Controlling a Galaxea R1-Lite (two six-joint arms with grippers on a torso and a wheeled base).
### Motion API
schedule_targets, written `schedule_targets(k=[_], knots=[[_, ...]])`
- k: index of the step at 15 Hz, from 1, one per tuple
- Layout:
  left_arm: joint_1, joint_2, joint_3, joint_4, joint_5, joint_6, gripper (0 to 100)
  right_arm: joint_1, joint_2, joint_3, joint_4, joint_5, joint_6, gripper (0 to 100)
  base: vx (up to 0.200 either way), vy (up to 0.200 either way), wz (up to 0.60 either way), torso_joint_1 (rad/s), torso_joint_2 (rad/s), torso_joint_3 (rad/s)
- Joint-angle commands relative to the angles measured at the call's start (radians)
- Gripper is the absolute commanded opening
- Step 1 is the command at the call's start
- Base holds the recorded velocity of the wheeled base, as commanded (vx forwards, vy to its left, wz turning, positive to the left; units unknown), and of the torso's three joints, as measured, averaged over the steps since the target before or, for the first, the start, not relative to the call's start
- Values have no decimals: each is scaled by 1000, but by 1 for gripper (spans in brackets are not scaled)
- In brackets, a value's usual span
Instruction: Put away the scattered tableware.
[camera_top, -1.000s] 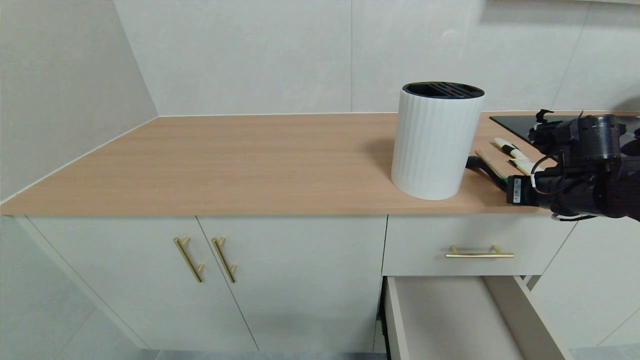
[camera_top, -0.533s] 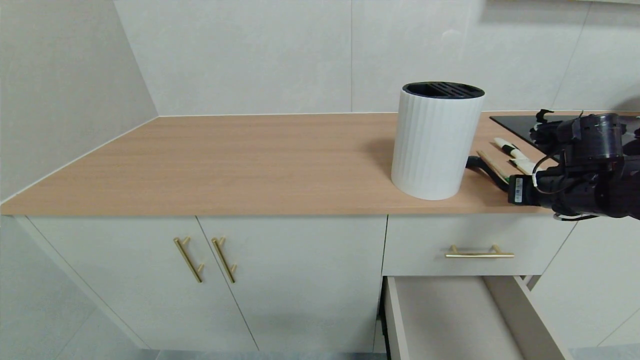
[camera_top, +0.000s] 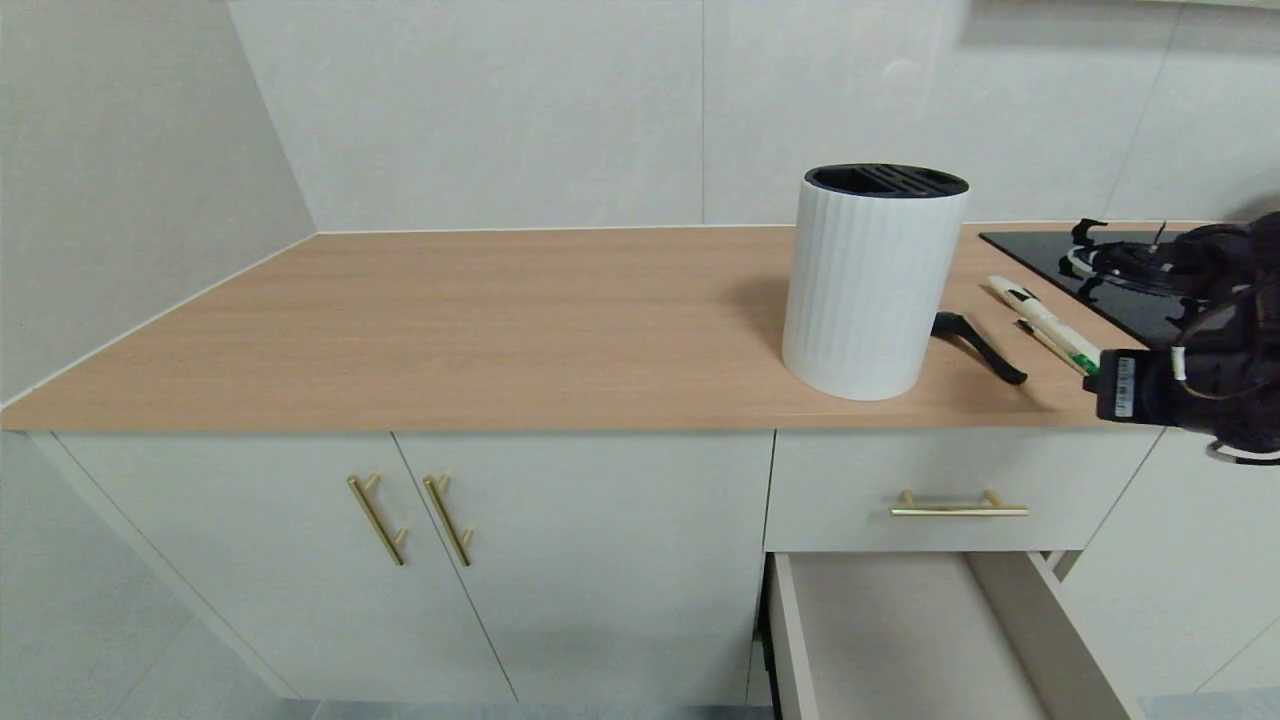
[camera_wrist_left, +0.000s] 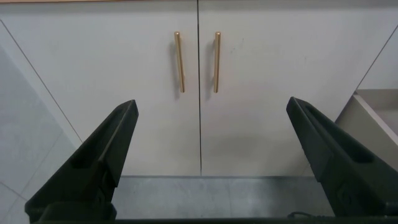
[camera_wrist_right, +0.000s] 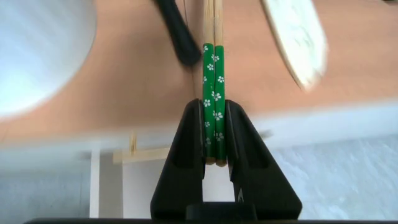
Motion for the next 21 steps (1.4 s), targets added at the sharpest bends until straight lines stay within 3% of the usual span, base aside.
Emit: schedule_targets(k=[1, 5, 7, 12, 16, 19, 21], knots=[[0, 0, 0, 0, 0, 0, 100, 55, -237, 92, 82, 32, 1, 0, 0, 0, 0, 0, 0, 0], [0, 0, 0, 0, 0, 0, 100, 95, -392, 135, 264, 89, 0, 0, 0, 0, 0, 0, 0, 0], [0, 0, 0, 0, 0, 0, 100, 95, -449, 173, 261, 190, -15, 0, 0, 0, 0, 0, 0, 0], [0, 0, 0, 0, 0, 0, 100, 106, -518, 261, 260, 221, -167, 0, 0, 0, 0, 0, 0, 0], [0, 0, 0, 0, 0, 0, 100, 183, -578, 304, 273, 267, -227, 0, 0, 0, 0, 0, 0, 0], [0, 0, 0, 0, 0, 0, 100, 187, -593, 351, 275, 391, -293, 0, 0, 0, 0, 0, 0, 0], [0, 0, 0, 0, 0, 0, 100, 192, -590, 370, 290, 408, -321, 0, 0, 0, 0, 0, 0, 0]])
